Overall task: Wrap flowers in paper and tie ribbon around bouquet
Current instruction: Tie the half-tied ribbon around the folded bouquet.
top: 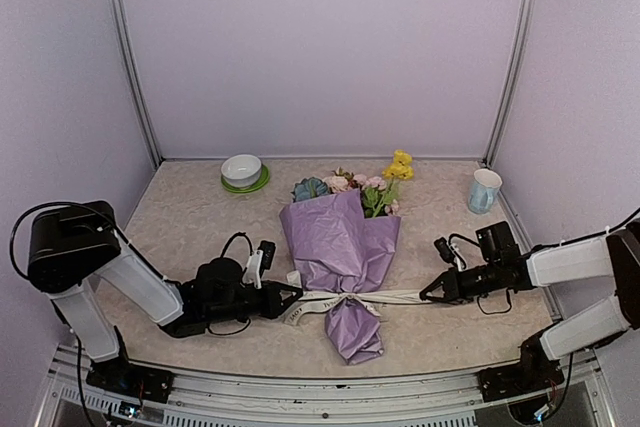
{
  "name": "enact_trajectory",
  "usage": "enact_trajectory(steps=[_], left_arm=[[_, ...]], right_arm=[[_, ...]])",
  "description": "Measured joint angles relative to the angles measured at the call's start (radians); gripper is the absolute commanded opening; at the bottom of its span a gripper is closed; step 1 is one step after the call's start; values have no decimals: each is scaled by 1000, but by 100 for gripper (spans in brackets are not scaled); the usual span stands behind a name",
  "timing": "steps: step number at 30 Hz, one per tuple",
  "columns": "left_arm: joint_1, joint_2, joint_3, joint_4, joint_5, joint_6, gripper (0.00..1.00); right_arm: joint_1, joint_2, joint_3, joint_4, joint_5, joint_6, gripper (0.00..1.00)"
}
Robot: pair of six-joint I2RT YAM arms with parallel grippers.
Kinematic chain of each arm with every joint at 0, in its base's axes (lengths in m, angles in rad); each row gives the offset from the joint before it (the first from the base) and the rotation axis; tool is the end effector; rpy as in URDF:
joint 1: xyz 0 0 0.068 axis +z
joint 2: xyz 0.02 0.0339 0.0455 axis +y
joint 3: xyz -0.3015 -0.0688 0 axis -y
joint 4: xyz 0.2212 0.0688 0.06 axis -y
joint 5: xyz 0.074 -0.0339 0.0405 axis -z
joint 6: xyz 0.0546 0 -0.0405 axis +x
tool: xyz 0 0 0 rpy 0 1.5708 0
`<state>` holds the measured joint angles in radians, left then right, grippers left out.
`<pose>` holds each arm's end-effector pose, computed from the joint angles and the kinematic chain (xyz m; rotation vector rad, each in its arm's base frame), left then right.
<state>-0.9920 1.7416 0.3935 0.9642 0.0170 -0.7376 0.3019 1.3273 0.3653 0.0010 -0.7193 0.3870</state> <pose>0.1622 -0.2498 0.1600 0.2836 2.1208 -1.1101 0.1697 0.0905 0.1646 -0.1940 2.5741 1.1797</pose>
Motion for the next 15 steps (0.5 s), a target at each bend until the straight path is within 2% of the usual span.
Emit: enact_trajectory(steps=[9,15], left_arm=[[9,-28,-20,-29,-25,-5,0],[47,-60,-51,-47,-32,-26,0]], right_arm=[[-3,35,3,58,-26,-1,0],[-3,3,-3,70,-33,0,0]])
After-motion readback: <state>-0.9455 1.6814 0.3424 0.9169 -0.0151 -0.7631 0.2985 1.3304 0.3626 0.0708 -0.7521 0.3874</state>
